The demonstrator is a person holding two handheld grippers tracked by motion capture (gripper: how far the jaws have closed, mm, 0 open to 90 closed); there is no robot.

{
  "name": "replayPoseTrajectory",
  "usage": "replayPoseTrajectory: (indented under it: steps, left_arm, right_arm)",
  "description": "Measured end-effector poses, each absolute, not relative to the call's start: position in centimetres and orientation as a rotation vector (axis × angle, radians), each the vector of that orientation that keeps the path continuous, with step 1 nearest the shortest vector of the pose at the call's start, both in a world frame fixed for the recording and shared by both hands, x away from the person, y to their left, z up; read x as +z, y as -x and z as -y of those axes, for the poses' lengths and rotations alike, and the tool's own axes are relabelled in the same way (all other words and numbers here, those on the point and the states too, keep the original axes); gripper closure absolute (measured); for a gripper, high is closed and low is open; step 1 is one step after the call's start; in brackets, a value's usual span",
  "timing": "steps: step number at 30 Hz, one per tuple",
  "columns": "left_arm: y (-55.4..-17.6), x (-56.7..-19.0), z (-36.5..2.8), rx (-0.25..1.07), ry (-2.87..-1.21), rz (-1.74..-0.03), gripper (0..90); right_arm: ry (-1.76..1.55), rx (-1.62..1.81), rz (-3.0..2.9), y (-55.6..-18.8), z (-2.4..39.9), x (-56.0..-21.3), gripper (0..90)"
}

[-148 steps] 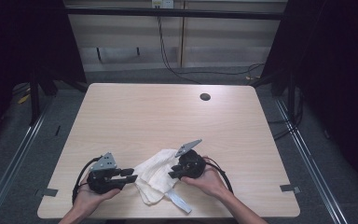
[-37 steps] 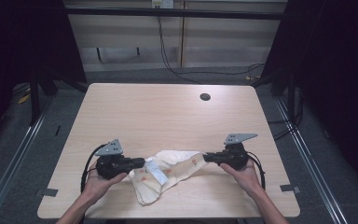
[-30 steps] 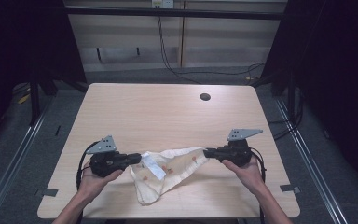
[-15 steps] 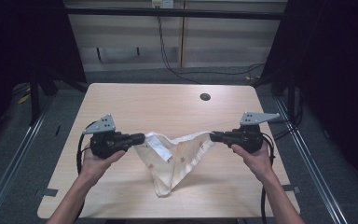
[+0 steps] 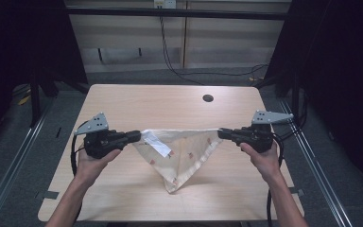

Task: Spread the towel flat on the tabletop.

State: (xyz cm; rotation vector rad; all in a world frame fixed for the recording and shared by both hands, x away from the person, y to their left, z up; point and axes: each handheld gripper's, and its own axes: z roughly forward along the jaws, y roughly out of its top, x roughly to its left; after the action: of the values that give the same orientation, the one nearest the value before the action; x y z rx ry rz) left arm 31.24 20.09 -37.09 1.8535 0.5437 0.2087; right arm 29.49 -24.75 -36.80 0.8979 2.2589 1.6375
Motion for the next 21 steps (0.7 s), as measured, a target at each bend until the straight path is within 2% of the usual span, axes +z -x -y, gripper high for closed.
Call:
replayPoseTrajectory:
  steps: [21]
  left_arm:
    - [-28.2, -32.4, -20.6, 0.295, -1.812, -0.409, 86.2]
  right_arm:
    - [-0.737, 1.700, -2.146, -26.5, 24.9, -32.6, 88.4]
